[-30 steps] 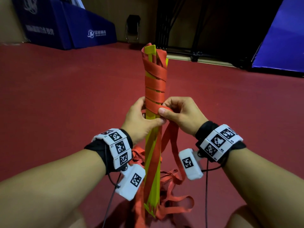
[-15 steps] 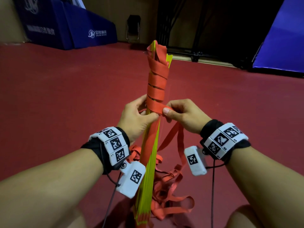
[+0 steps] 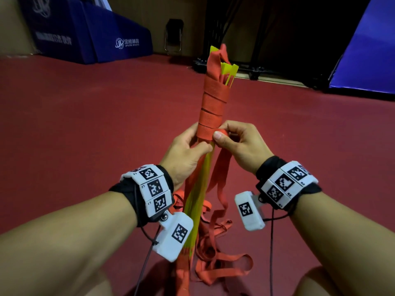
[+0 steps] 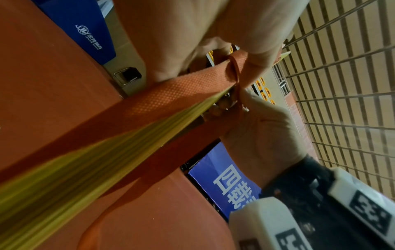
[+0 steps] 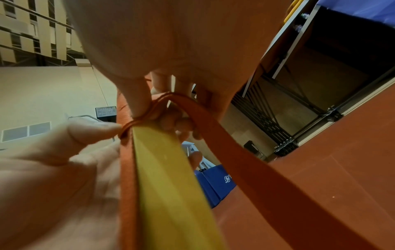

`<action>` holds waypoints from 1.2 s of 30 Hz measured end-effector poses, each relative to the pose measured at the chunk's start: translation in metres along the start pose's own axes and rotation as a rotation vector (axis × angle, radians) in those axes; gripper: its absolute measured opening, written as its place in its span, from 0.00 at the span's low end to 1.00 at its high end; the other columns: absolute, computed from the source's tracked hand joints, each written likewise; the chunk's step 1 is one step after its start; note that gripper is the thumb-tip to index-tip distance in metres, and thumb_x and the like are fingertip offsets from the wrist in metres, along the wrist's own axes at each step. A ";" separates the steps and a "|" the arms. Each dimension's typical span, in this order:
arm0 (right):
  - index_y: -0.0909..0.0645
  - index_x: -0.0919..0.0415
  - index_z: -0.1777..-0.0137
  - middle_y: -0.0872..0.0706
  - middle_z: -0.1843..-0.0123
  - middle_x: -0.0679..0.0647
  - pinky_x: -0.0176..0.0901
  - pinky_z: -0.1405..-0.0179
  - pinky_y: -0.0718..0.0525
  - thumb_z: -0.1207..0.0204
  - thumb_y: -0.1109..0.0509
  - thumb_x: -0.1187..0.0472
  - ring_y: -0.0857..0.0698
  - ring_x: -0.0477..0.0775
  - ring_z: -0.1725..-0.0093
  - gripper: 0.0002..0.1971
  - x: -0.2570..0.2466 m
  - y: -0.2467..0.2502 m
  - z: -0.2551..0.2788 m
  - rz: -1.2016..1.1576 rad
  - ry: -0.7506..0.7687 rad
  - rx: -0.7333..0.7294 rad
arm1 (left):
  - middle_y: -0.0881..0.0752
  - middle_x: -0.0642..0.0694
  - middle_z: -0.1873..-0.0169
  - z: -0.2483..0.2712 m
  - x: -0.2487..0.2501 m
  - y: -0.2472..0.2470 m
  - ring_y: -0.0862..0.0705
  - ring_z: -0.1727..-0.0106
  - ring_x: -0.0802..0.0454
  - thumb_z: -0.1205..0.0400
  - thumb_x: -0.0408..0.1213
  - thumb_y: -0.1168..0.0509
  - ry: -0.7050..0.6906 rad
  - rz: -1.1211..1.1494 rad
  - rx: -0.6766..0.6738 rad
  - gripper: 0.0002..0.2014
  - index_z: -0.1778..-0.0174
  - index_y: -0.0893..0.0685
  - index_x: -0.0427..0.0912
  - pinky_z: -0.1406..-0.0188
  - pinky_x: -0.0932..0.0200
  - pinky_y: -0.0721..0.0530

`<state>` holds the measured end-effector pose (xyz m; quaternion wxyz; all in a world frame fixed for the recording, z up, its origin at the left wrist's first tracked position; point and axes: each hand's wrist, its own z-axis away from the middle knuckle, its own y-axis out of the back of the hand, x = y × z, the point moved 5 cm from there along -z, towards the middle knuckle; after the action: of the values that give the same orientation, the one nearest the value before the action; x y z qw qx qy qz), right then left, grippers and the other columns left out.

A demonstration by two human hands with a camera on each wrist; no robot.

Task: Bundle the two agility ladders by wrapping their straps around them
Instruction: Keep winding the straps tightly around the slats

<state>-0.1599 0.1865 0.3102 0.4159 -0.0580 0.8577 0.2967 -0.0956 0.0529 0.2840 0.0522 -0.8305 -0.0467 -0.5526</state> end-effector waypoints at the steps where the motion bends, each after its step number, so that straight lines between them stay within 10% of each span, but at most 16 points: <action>1: 0.16 0.54 0.60 0.14 0.64 0.46 0.50 0.59 0.20 0.22 0.28 0.49 0.18 0.47 0.63 0.11 -0.001 0.000 0.000 0.007 -0.001 0.012 | 0.11 0.43 0.39 0.000 0.000 0.000 0.15 0.33 0.45 0.25 0.31 0.32 -0.012 -0.031 -0.017 0.23 0.34 0.16 0.52 0.25 0.47 0.21; 7: 0.15 0.53 0.61 0.10 0.62 0.57 0.59 0.57 0.15 0.22 0.27 0.47 0.14 0.63 0.62 0.11 -0.004 -0.003 0.000 0.052 -0.002 0.013 | 0.12 0.54 0.40 0.000 -0.004 0.002 0.14 0.35 0.56 0.20 0.38 0.33 -0.017 -0.150 -0.008 0.21 0.32 0.22 0.58 0.29 0.50 0.18; 15: 0.15 0.60 0.60 0.18 0.71 0.41 0.39 0.67 0.24 0.20 0.25 0.51 0.23 0.40 0.70 0.13 -0.009 -0.008 -0.002 0.098 -0.037 0.007 | 0.11 0.43 0.38 -0.001 -0.012 0.003 0.13 0.34 0.49 0.21 0.55 0.33 0.125 0.104 0.087 0.26 0.29 0.22 0.49 0.24 0.41 0.21; 19: 0.16 0.60 0.63 0.19 0.71 0.44 0.41 0.68 0.26 0.19 0.26 0.51 0.25 0.44 0.71 0.15 -0.011 -0.009 -0.001 0.070 -0.069 -0.023 | 0.10 0.49 0.52 -0.001 -0.009 0.001 0.12 0.51 0.54 0.19 0.54 0.38 0.077 0.058 0.134 0.23 0.33 0.22 0.44 0.43 0.48 0.13; 26: 0.18 0.51 0.67 0.20 0.70 0.49 0.48 0.65 0.31 0.17 0.32 0.55 0.27 0.50 0.71 0.15 -0.004 -0.004 0.002 0.157 -0.136 -0.137 | 0.12 0.47 0.55 -0.005 -0.018 0.021 0.12 0.51 0.35 0.32 0.83 0.40 0.074 -0.180 0.182 0.36 0.43 0.21 0.57 0.44 0.27 0.15; 36: 0.17 0.56 0.49 0.15 0.64 0.43 0.33 0.59 0.23 0.12 0.37 0.64 0.20 0.38 0.66 0.08 -0.005 -0.011 0.001 0.033 -0.077 -0.157 | 0.11 0.37 0.59 0.003 0.007 0.006 0.11 0.57 0.37 0.08 0.41 0.42 0.181 0.153 0.163 0.11 0.43 0.17 0.40 0.61 0.35 0.10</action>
<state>-0.1519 0.1770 0.3083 0.4380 -0.0649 0.8159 0.3717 -0.0891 0.0472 0.2894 0.1654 -0.7714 -0.0228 -0.6141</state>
